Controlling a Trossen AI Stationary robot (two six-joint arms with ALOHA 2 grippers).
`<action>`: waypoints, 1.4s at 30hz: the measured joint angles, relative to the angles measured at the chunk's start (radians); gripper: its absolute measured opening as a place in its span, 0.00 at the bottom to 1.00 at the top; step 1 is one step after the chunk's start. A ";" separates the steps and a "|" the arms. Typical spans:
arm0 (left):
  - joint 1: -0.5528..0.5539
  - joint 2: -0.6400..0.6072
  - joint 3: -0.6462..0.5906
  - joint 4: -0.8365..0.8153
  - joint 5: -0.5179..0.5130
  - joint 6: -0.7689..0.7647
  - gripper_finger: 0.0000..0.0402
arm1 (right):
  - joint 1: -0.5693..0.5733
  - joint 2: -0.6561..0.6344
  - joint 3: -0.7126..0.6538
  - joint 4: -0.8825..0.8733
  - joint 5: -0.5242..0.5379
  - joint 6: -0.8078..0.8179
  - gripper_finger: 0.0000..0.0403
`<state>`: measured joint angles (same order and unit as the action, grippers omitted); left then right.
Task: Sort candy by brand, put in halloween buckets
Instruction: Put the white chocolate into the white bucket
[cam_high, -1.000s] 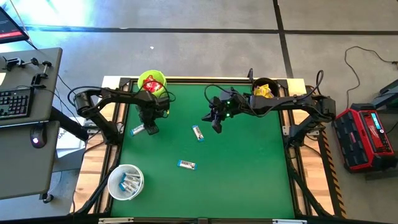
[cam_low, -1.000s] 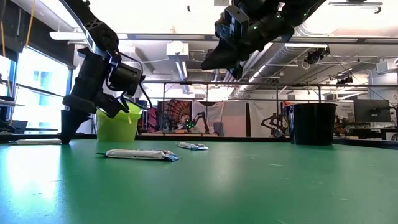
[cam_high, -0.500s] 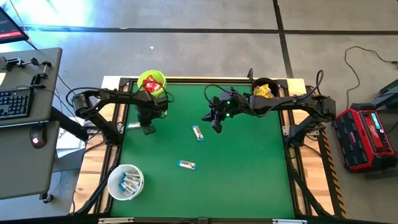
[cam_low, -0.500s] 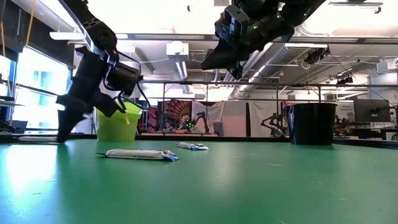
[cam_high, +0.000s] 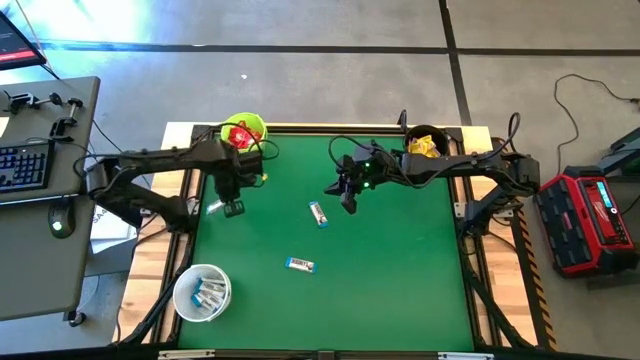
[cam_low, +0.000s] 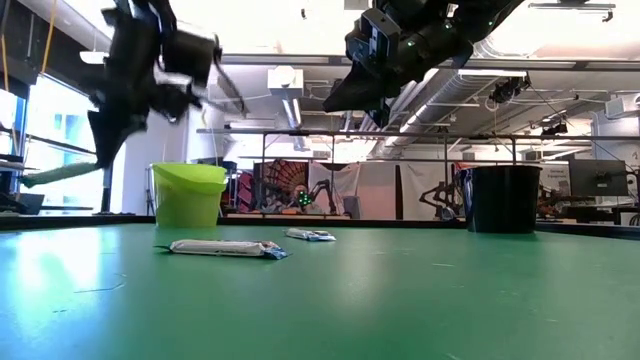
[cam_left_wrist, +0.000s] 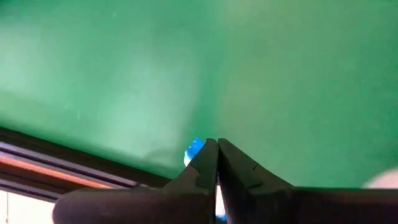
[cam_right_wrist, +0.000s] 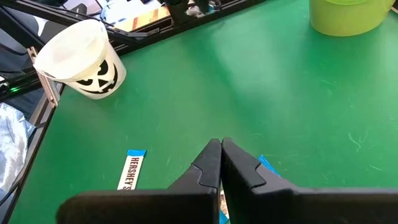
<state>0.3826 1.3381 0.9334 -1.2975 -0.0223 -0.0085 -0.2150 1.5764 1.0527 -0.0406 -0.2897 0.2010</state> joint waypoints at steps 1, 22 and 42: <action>-0.020 -0.012 0.020 -0.020 0.012 -0.006 0.00 | 0.000 0.000 0.000 0.000 0.000 -0.001 0.00; -0.673 -0.076 0.490 -0.227 0.398 -0.394 0.00 | -0.001 0.000 0.000 0.000 0.020 -0.071 0.00; -1.166 -0.075 0.253 0.081 0.276 -0.881 0.00 | -0.001 0.000 0.000 0.000 0.019 -0.097 0.00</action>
<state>-0.7832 1.2629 1.1860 -1.2168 0.2534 -0.8894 -0.2161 1.5764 1.0526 -0.0406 -0.2707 0.1040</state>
